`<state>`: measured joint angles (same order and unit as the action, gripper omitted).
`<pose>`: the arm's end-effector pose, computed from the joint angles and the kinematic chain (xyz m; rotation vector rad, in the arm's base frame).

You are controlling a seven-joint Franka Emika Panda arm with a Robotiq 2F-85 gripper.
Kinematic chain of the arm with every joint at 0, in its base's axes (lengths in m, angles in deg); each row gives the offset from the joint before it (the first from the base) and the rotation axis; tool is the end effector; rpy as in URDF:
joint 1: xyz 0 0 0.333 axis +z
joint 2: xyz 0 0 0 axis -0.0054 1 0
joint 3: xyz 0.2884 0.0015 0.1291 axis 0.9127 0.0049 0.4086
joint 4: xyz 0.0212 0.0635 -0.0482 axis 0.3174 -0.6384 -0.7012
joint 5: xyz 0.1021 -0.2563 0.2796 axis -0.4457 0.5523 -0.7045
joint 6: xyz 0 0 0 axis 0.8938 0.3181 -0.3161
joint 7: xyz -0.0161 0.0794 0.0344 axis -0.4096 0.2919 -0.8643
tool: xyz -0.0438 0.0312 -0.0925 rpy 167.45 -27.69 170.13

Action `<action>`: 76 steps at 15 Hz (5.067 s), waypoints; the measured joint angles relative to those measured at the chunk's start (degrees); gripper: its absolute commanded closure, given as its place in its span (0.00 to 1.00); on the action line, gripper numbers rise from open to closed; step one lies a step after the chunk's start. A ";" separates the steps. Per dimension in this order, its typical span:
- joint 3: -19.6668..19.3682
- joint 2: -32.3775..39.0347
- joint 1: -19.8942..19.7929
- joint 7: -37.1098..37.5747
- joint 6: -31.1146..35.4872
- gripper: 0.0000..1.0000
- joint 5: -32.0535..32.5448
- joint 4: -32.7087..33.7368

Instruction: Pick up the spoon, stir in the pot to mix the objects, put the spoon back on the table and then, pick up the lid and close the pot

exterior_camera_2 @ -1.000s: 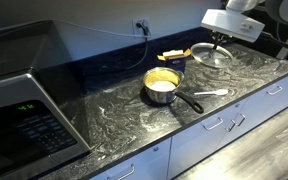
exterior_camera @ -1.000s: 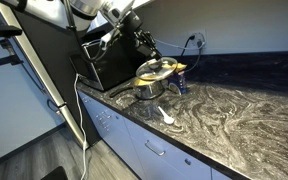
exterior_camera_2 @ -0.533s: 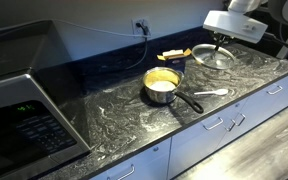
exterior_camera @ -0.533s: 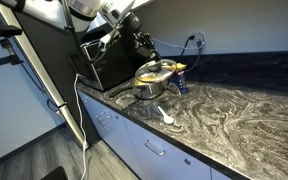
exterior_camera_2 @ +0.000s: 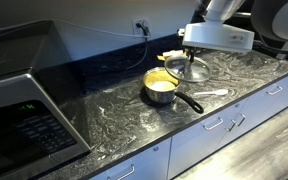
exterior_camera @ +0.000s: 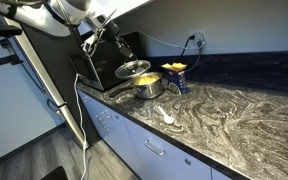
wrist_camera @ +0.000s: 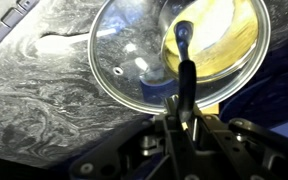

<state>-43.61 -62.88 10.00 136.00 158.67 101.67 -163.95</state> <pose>0.5653 0.1714 0.4489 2.8557 -0.9850 0.7930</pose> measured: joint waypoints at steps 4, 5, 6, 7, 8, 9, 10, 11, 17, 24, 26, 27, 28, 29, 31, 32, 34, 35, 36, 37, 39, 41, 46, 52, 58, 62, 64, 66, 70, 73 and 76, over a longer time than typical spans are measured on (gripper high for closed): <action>0.68 3.84 0.57 -6.02 4.58 0.96 -0.04 2.74; 0.69 5.00 0.74 -7.37 5.66 0.96 -0.04 3.49; 0.69 6.24 0.95 -8.65 6.62 0.96 -0.01 4.36; 0.66 7.39 1.20 -9.86 7.47 0.96 0.01 5.16; 0.57 8.46 1.52 -10.84 8.05 0.96 0.19 6.01; 0.37 9.48 1.89 -11.58 8.42 0.96 0.62 6.85; -0.01 10.41 2.41 -12.08 8.53 0.96 1.15 7.69; -0.52 11.27 3.00 -12.48 8.57 0.96 1.68 8.50; -4.14 15.66 5.70 -12.51 8.61 0.96 5.86 12.77; -5.55 20.19 6.13 -12.55 8.62 0.96 5.79 16.62; -5.87 21.16 6.26 -12.60 8.62 0.96 5.61 17.52; -6.06 21.61 6.35 -12.62 8.61 0.96 5.53 17.95; -6.26 22.04 6.44 -12.67 8.59 0.96 5.32 18.33; -6.41 22.48 6.47 -12.86 8.58 0.96 5.06 18.70; -6.54 23.32 6.47 -14.21 8.46 0.96 3.79 19.39; -6.58 23.70 6.47 -15.06 8.37 0.96 2.90 19.68; -6.66 24.32 6.54 -16.59 8.10 0.96 1.39 20.14; -6.75 24.59 6.63 -17.26 7.85 0.96 0.64 20.43; -6.87 24.81 6.75 -17.74 7.58 0.96 0.16 20.68; -7.00 24.94 6.89 -18.22 7.29 0.96 -0.35 20.85; -7.38 25.00 7.29 -18.92 6.53 0.96 -0.97 21.18; -7.67 25.00 7.65 -19.27 5.83 0.96 -1.29 21.44; -8.01 25.40 8.21 -19.27 4.38 0.96 -1.32 22.05; -8.05 26.61 8.35 -19.27 4.34 0.96 -1.32 22.77; -8.07 26.69 8.41 -19.27 4.34 0.42 -1.34 23.29; -7.79 24.86 8.43 -21.77 3.71 0.12 -3.17 23.63; -6.80 22.73 7.86 -26.71 1.88 0.01 -7.23 23.52; -5.14 19.93 6.40 -33.55 -0.53 0.00 -12.65 23.08; -3.05 13.13 1.84 -48.56 -8.79 0.00 -23.32 20.75; -3.43 8.66 -1.28 -54.73 -13.76 0.00 -25.17 18.47; -3.52 5.81 -3.25 -57.90 -17.00 0.00 -25.52 16.59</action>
<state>-47.13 -57.07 6.75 78.10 141.66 76.15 -147.35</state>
